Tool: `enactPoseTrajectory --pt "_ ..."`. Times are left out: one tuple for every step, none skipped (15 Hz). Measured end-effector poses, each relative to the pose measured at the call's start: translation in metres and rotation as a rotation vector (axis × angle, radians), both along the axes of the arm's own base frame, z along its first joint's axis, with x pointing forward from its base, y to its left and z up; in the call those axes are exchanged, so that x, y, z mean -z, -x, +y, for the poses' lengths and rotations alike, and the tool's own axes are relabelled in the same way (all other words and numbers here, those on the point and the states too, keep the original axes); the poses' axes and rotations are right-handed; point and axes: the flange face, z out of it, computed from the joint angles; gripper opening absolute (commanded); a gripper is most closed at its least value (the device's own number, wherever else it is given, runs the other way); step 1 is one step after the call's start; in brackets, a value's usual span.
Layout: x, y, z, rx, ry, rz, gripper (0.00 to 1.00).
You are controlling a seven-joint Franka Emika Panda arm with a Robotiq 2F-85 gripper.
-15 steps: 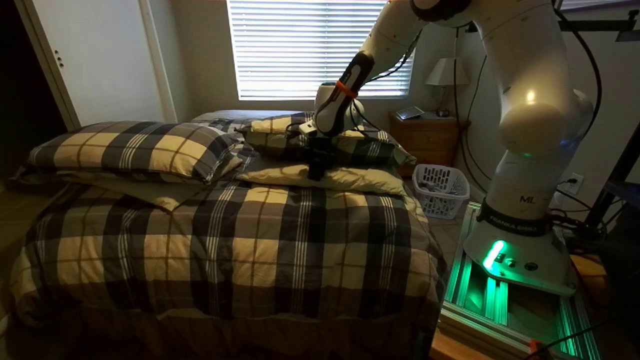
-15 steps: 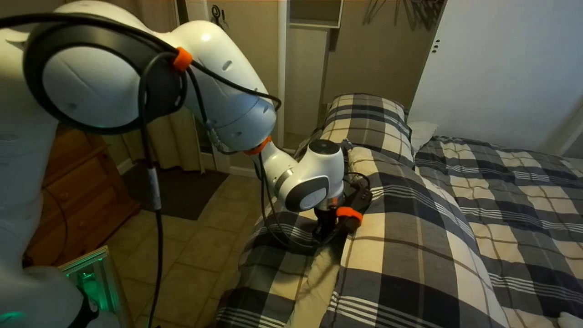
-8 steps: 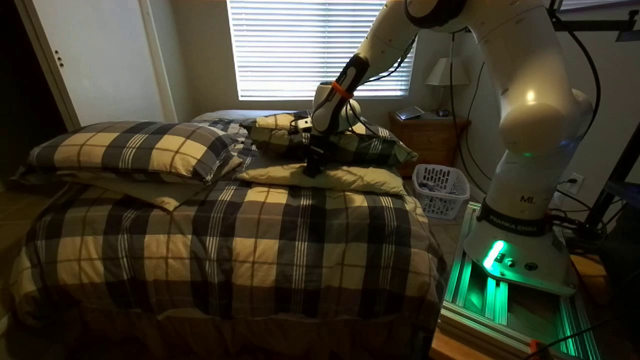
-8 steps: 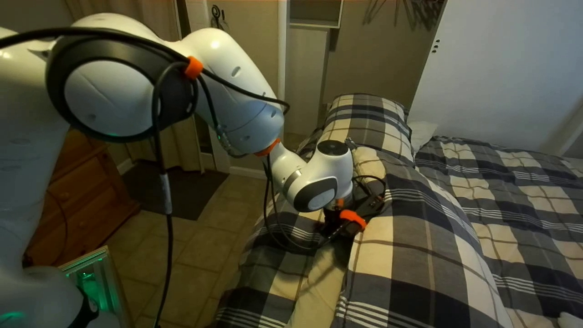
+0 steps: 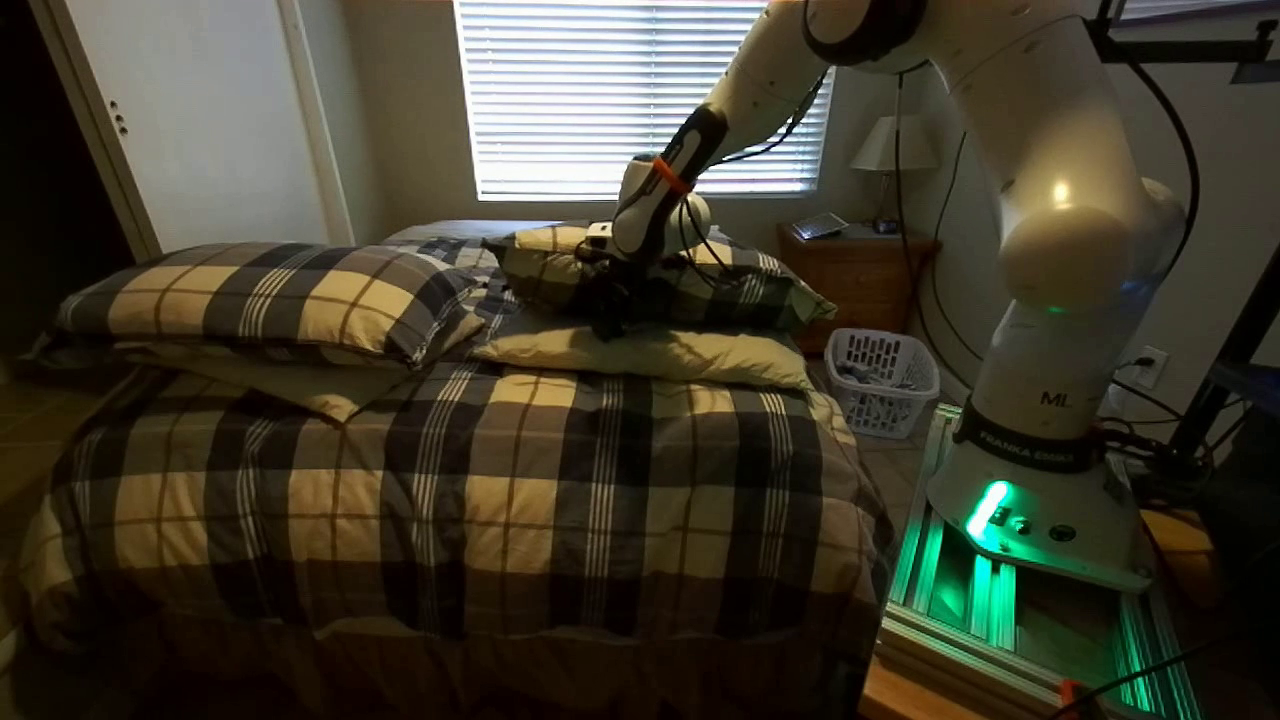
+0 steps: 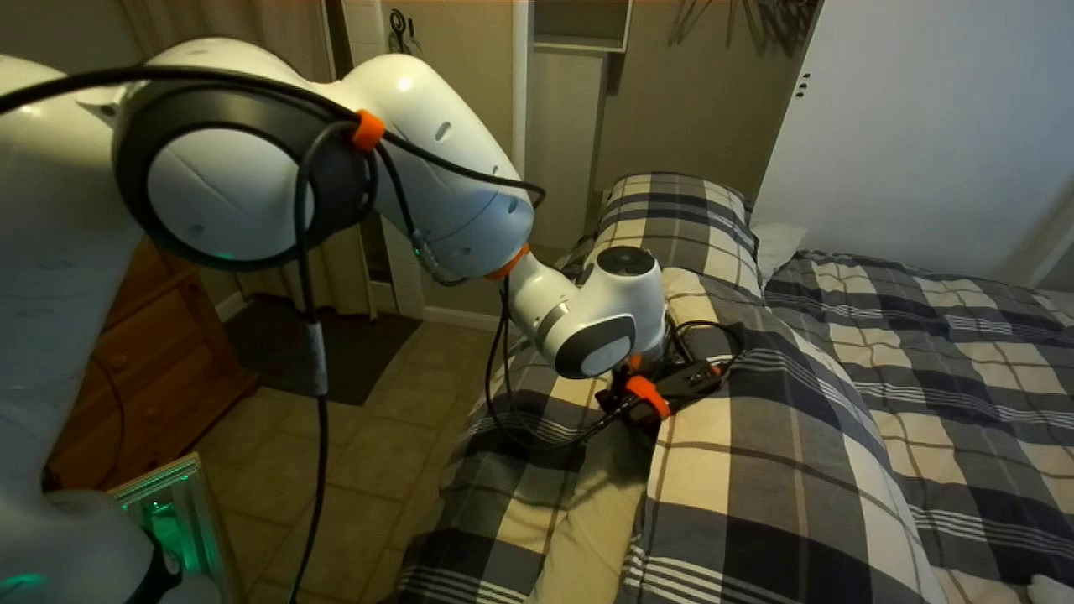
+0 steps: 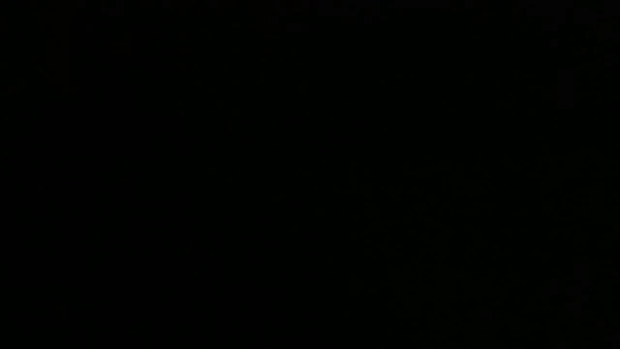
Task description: Push the remote control under the pillow
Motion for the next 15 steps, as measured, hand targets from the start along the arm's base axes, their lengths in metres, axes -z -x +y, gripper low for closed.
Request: enactPoseTrajectory --pt "-0.001 -0.002 -0.001 0.038 -0.012 -0.007 0.29" --pt "-0.001 -0.005 -0.001 0.076 -0.024 -0.014 0.29" --pt "-0.002 -0.007 -0.002 0.11 -0.034 -0.02 0.29" --pt "-0.002 -0.009 -0.002 0.14 -0.043 -0.026 0.29" --pt "-0.002 -0.01 -0.002 0.167 -0.052 -0.031 0.29" --pt "-0.003 -0.012 -0.002 0.192 -0.06 -0.036 0.29" --pt "-0.004 -0.013 -0.002 0.213 -0.068 -0.041 0.29" --pt "-0.005 -0.015 -0.002 0.233 -0.074 -0.047 0.29" --pt "-0.006 -0.016 -0.001 0.252 -0.081 -0.051 0.29" --pt "-0.007 -0.018 -0.001 0.271 -0.088 -0.055 0.29" --pt "-0.007 -0.019 -0.001 0.29 -0.096 -0.059 0.29" --pt "-0.007 -0.02 0.0 0.311 -0.104 -0.064 0.29" --pt "-0.007 -0.021 0.0 0.333 -0.112 -0.071 0.29" --pt "-0.007 -0.022 0.0 0.354 -0.119 -0.079 0.29" --pt "-0.007 -0.024 -0.001 0.374 -0.126 -0.086 0.29"
